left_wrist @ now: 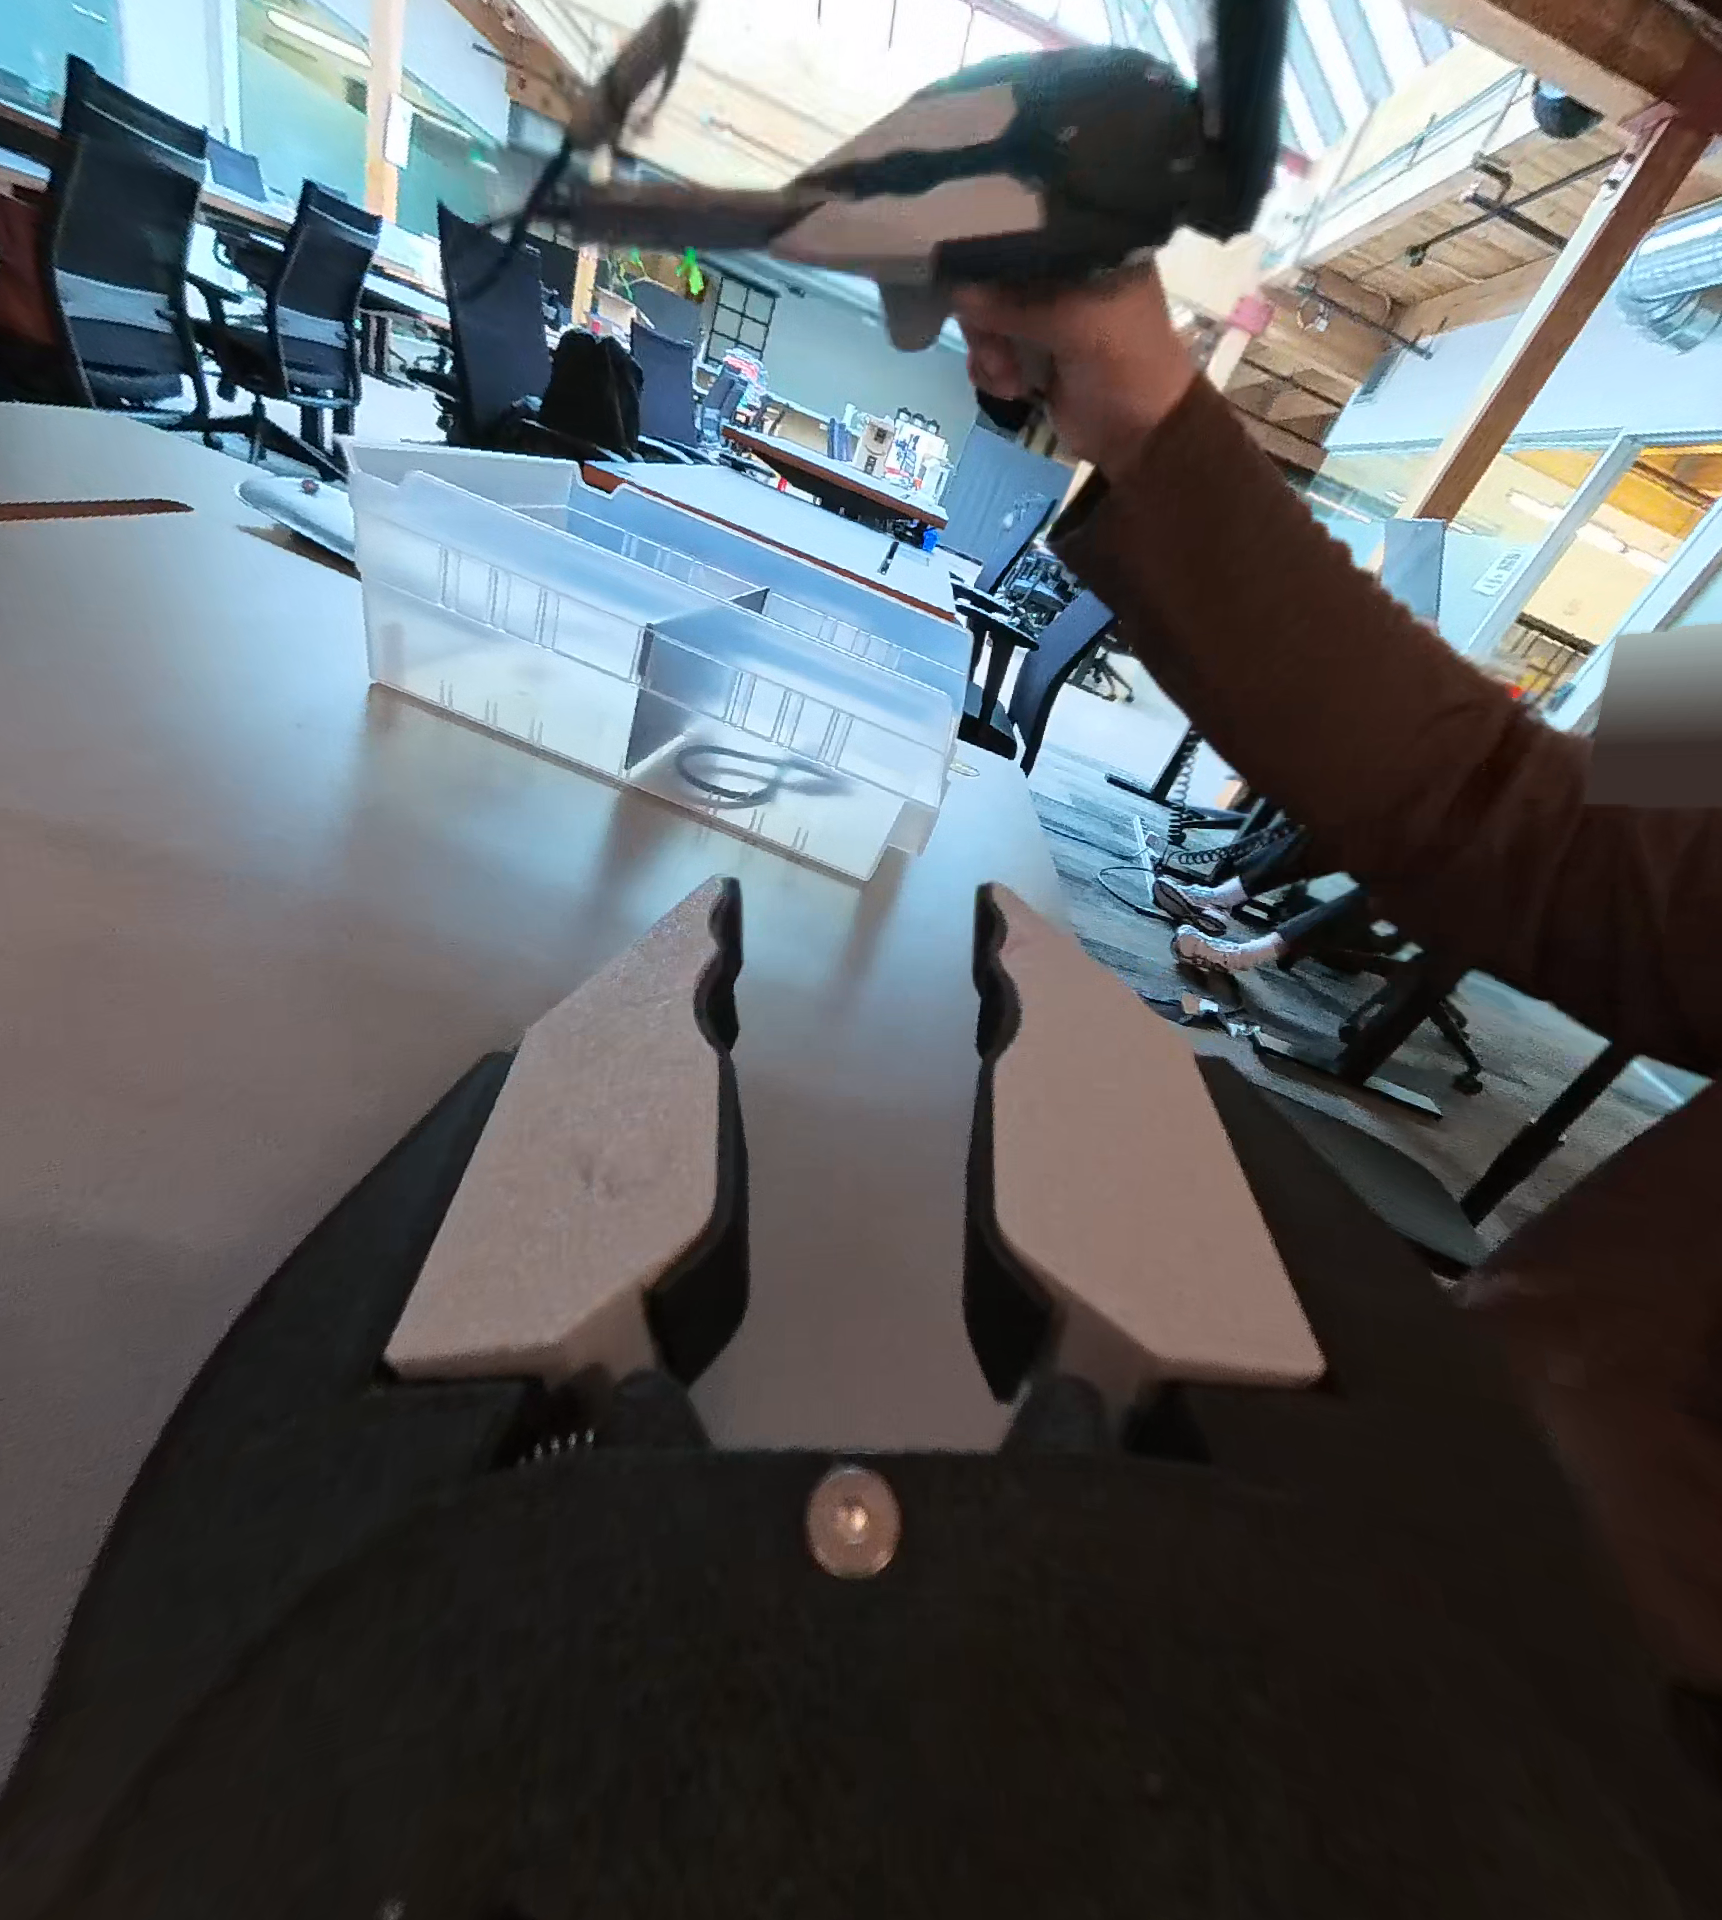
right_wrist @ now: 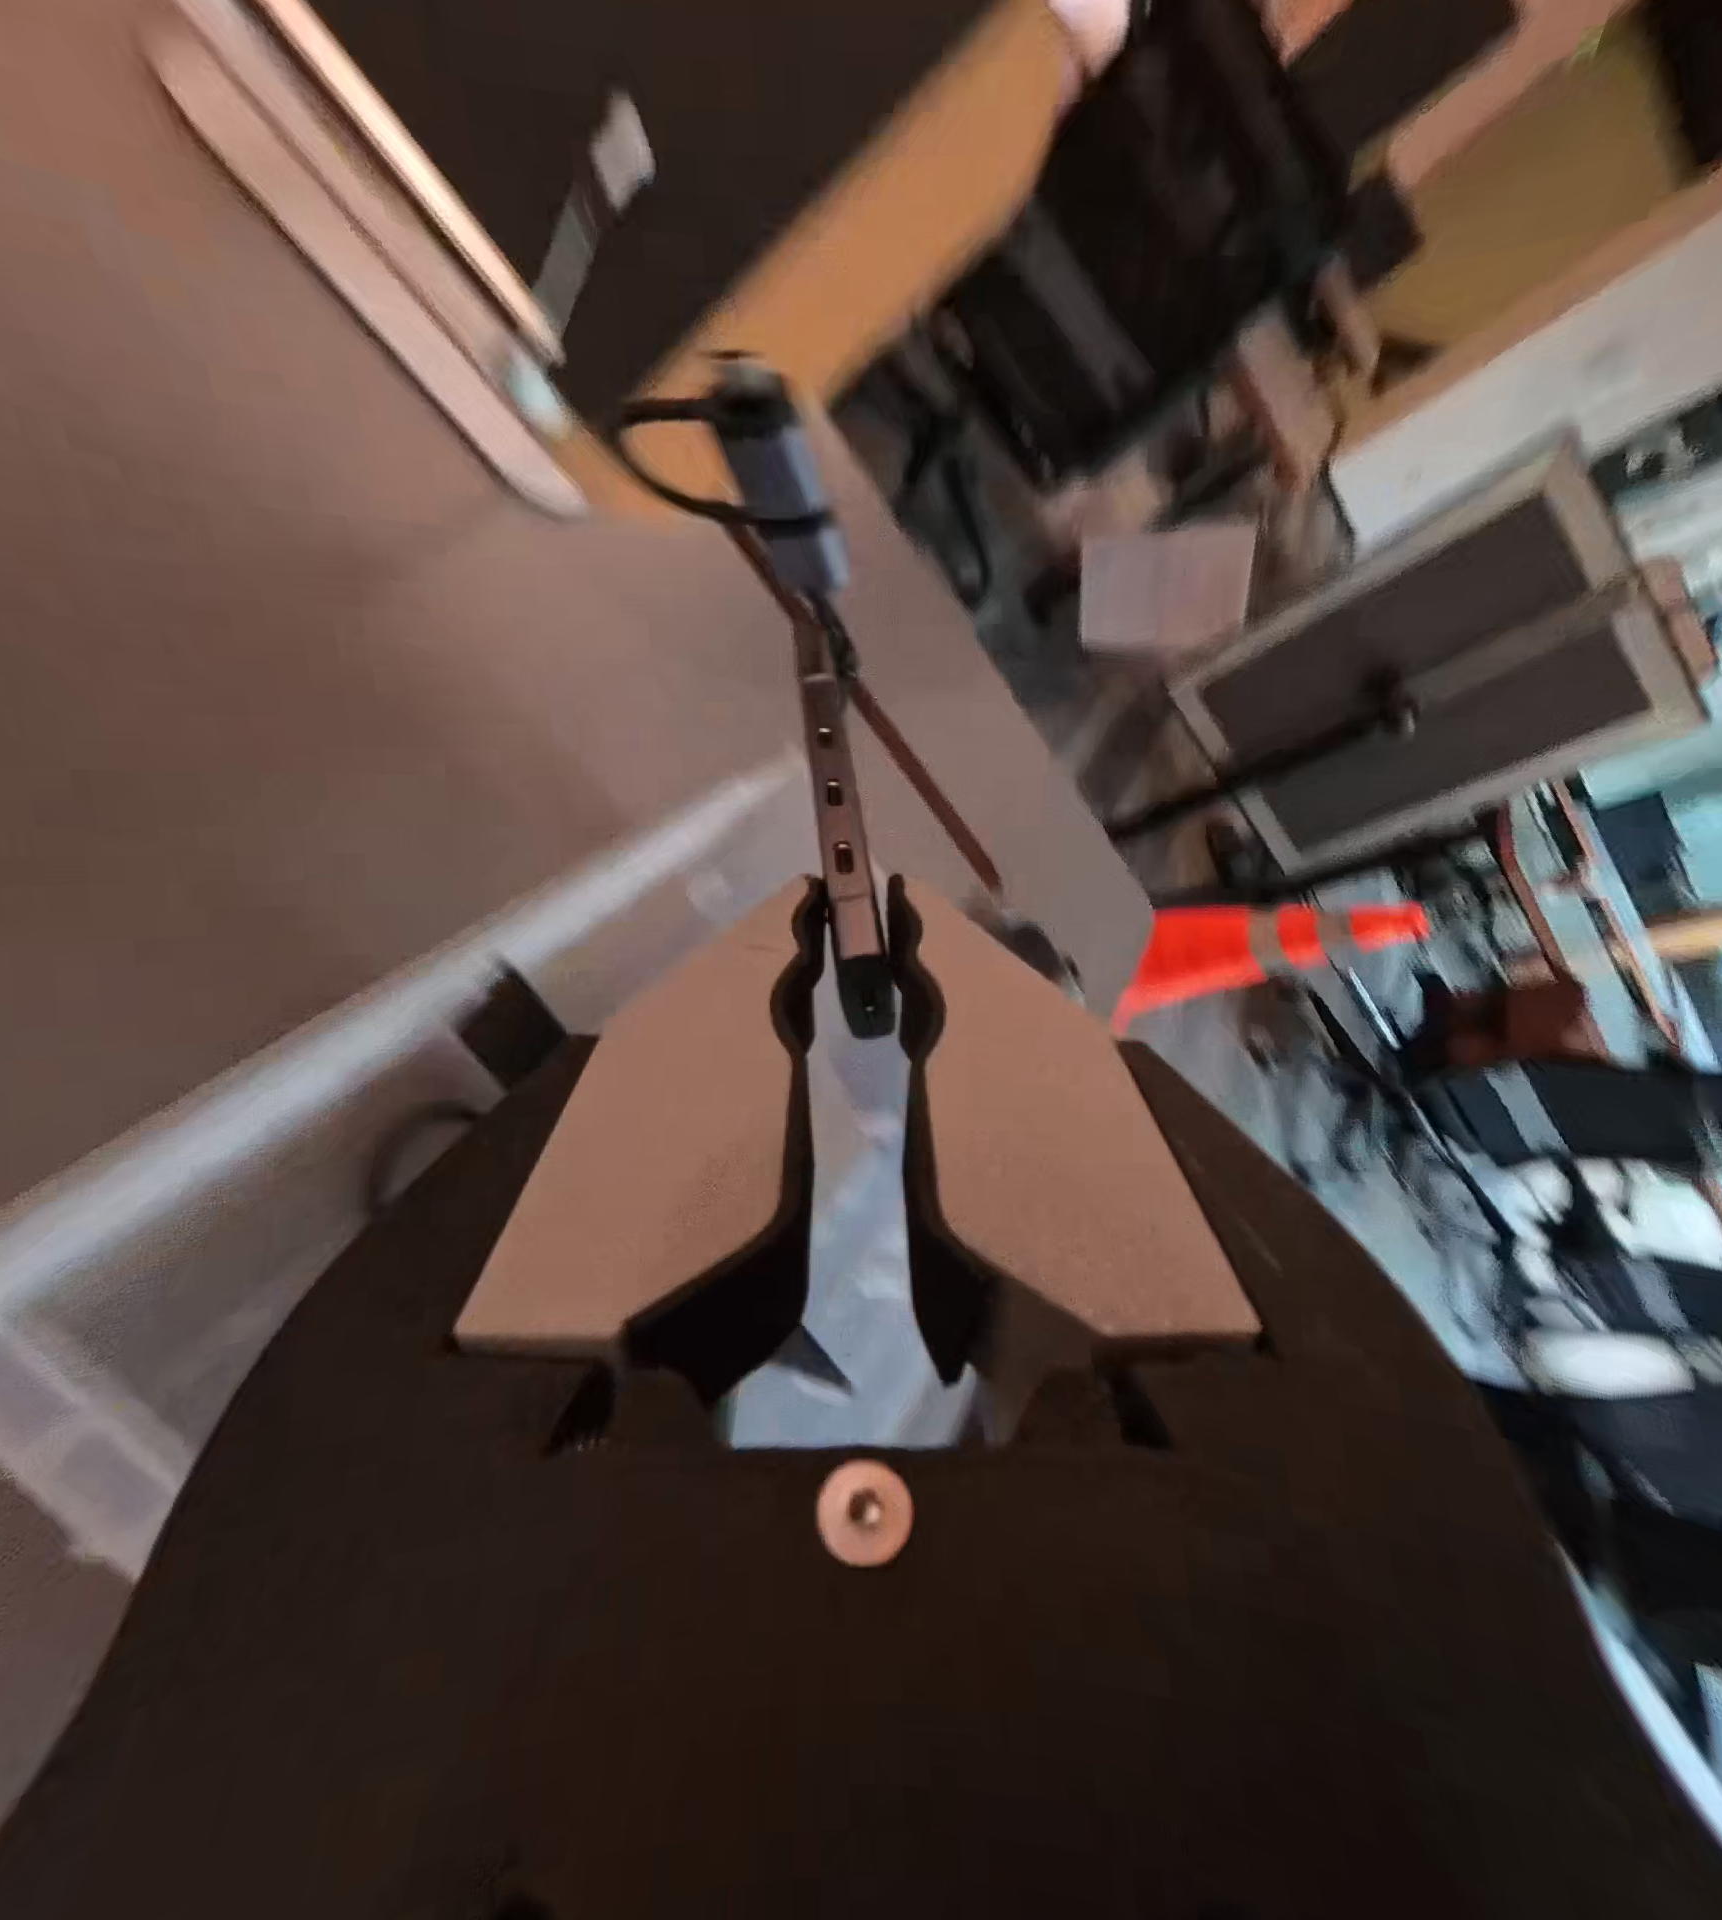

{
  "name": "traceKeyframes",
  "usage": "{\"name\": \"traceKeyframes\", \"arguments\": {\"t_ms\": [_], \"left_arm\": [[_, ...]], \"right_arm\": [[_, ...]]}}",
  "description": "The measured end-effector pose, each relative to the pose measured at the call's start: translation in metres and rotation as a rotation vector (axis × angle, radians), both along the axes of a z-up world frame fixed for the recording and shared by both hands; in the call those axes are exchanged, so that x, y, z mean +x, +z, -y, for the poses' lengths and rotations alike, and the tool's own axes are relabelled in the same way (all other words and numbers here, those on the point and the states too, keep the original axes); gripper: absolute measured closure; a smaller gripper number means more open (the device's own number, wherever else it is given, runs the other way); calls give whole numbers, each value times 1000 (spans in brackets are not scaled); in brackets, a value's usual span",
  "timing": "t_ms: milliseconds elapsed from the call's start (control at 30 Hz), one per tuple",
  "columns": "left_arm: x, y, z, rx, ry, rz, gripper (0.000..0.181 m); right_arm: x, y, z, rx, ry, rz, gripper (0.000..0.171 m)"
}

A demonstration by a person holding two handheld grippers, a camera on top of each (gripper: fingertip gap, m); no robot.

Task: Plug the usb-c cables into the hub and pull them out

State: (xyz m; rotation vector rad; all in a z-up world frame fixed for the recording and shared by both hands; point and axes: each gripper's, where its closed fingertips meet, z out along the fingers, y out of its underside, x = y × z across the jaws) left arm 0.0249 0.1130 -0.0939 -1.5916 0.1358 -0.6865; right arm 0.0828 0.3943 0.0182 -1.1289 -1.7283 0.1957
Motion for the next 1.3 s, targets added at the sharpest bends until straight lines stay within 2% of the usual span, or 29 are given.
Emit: {"name": "traceKeyframes", "arguments": {"t_ms": [67,133,167,233,300,400,467,533,633,700,767,800,900,1000,1033,1067,1167,1300], "left_arm": [[-2,-1,0,-8,5,-1,139],[-3,-2,0,-9,12,-7,139],[-3,-2,0,-8,15,-12,139],[-3,-4,-1,-12,14,-17,138],[-1,-8,-2,-31,5,-18,135],[2,-10,-4,-47,-12,-23,133],[4,-11,-4,-49,-14,-39,133],[6,-12,-5,-54,-13,-52,131],[6,-13,-4,-57,-14,-62,134],[8,-17,-4,-73,-19,-95,135],[10,-20,-3,-78,-18,-139,133],[10,-20,-3,-77,-11,-158,132],[9,-24,-1,-85,14,-215,129],[8,-23,1,-72,36,-234,129],[6,-22,1,-62,43,-226,129],[5,-21,2,-56,46,-217,129],[10,-23,1,-69,18,-226,124],[20,-32,2,-83,28,-350,120]], "right_arm": [[3,-31,-44,43,-98,160,162],[7,-73,-70,5,-146,300,156],[11,-93,-82,-4,-186,364,144],[19,-117,-104,-7,-279,439,141],[19,-122,-112,11,-327,448,136],[10,-101,-108,114,-368,394,136],[-5,-76,-90,172,-373,315,136],[-32,-58,-41,99,-281,216,136],[-78,-47,83,-146,53,105,131],[-96,-49,171,-331,309,76,114],[-111,-61,226,-464,443,58,111],[-121,-72,239,-506,459,59,110],[-152,-111,240,-593,393,6,111],[-169,-149,217,-691,317,-92,116],[-168,-162,209,-716,289,-91,120],[-167,-169,204,-742,266,-69,118],[-165,-181,193,-766,231,-73,115],[-166,-185,194,-805,212,-43,107]]}}
